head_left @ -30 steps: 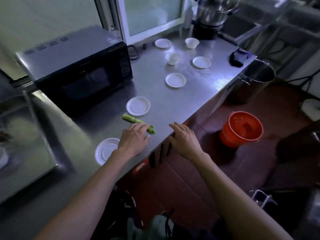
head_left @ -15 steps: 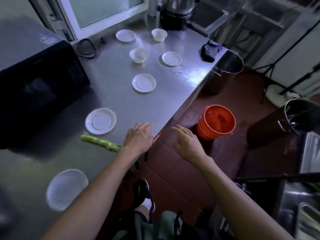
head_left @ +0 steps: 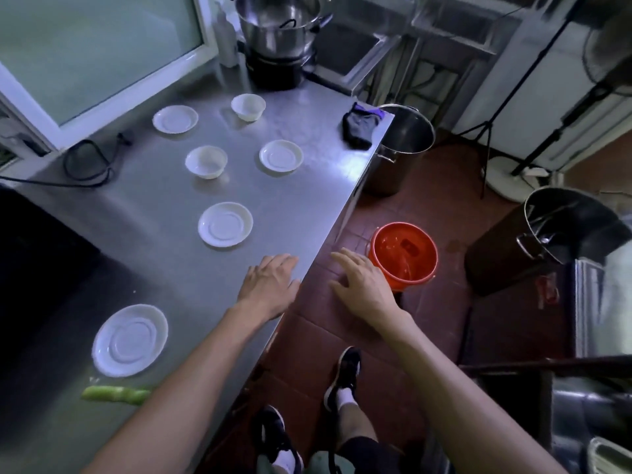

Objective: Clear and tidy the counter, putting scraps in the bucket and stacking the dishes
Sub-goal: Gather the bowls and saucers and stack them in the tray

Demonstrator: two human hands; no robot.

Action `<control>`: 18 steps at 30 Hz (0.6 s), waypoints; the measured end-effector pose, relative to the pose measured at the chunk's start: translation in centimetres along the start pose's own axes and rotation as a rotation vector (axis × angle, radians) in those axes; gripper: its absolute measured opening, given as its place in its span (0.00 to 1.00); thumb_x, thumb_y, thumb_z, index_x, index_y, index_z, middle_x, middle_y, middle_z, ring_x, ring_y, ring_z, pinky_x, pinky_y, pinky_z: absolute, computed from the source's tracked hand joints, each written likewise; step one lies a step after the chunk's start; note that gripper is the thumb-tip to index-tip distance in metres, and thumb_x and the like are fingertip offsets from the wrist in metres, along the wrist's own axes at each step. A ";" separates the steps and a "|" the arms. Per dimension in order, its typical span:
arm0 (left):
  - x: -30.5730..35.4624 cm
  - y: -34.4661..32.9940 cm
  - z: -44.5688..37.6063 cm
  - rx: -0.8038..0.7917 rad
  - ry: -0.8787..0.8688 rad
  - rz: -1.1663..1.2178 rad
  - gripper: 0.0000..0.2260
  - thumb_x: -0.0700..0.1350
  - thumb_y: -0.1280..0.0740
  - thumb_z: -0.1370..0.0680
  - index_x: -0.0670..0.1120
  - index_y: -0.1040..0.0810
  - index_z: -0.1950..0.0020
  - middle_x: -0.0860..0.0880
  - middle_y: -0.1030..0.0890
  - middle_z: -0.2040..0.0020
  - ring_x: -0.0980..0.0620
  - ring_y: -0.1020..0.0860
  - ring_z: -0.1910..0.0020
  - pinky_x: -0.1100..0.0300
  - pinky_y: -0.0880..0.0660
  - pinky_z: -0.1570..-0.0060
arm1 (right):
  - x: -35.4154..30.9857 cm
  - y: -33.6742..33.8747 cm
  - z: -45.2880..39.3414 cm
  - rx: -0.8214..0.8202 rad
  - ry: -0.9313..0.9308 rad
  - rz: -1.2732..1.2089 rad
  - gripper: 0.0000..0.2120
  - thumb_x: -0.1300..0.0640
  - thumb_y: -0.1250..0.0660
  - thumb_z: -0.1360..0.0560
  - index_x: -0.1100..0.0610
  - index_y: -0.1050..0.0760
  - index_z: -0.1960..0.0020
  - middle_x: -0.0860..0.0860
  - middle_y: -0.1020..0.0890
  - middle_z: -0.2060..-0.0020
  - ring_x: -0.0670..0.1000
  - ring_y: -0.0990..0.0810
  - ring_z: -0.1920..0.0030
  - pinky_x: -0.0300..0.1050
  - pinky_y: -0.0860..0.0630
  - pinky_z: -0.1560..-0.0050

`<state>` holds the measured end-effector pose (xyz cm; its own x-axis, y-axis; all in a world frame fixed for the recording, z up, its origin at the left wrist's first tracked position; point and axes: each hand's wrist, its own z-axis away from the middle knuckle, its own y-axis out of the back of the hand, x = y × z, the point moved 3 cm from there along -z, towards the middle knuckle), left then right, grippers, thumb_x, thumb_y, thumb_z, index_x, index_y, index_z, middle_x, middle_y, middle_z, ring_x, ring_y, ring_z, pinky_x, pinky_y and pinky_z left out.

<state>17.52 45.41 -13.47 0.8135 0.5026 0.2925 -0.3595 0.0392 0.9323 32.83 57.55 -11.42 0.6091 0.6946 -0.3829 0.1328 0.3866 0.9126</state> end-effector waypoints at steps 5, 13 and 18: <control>2.7 0.7 -5.8 -0.015 0.012 -0.044 0.24 0.55 0.41 0.20 0.52 0.36 0.24 0.52 0.33 0.25 0.49 0.35 0.27 0.50 0.34 0.33 | 4.7 2.1 -4.6 -0.001 -0.013 -0.026 0.28 0.48 0.31 0.24 0.49 0.33 0.25 0.51 0.30 0.27 0.55 0.34 0.26 0.55 0.30 0.32; 6.6 4.1 -15.5 0.030 0.070 -0.074 0.25 0.55 0.40 0.20 0.53 0.36 0.24 0.52 0.33 0.25 0.49 0.35 0.28 0.50 0.34 0.34 | 10.9 7.4 -14.3 0.010 0.048 -0.059 0.29 0.49 0.30 0.26 0.51 0.32 0.26 0.51 0.28 0.30 0.56 0.32 0.28 0.58 0.27 0.36; 5.1 5.1 -17.8 0.076 0.168 -0.051 0.24 0.55 0.41 0.19 0.53 0.36 0.23 0.53 0.34 0.24 0.50 0.35 0.28 0.51 0.35 0.34 | 11.3 7.9 -19.1 -0.055 0.082 -0.072 0.29 0.50 0.32 0.26 0.50 0.33 0.27 0.48 0.27 0.32 0.55 0.32 0.28 0.57 0.29 0.37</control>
<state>11.69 63.56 -10.98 0.7399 0.6389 0.2106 -0.2787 0.0062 0.9604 25.89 80.06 -11.27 0.5335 0.7103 -0.4592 0.1290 0.4683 0.8741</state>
